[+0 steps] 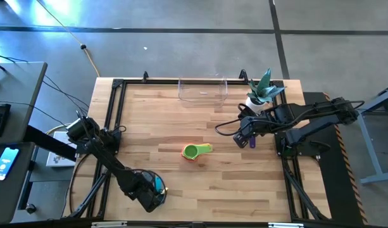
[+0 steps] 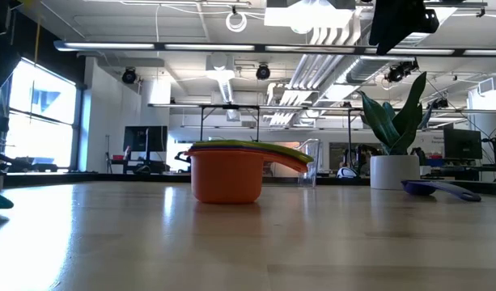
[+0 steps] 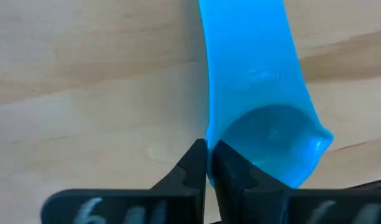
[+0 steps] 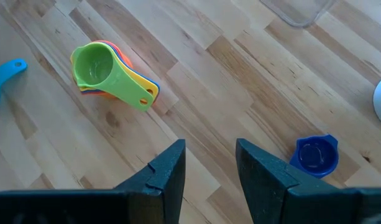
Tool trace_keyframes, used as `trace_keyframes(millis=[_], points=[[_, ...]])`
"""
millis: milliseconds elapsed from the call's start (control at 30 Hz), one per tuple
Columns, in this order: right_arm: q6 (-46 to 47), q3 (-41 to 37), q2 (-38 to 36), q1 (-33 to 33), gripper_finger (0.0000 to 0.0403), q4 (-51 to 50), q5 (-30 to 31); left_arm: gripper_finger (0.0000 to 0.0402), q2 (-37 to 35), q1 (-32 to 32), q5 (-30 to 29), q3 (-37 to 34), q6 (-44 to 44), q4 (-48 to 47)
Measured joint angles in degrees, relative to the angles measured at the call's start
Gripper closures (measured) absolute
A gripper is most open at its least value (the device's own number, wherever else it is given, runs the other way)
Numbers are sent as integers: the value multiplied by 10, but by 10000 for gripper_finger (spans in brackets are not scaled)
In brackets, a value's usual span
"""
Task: Nest measuring cups in basket
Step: Stack the bottom blue measuring cup on top of the green measuring cup
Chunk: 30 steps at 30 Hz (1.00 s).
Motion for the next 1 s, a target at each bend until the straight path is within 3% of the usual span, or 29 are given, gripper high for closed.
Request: trace_keyframes(millis=[333, 567, 733, 1000], points=[[0, 0, 0, 0, 269, 0, 0, 397, -14, 10, -7, 10, 79, -3], [-10, 0, 0, 0, 269, 6, 0, 399, -54, 53, -43, 40, 205, -50], [-10, 0, 0, 0, 269, 17, 1, 399, -89, 114, -55, 62, 352, -113], [20, 0, 0, 0, 269, 51, 2, 400, -148, 243, -56, 66, 668, -124]])
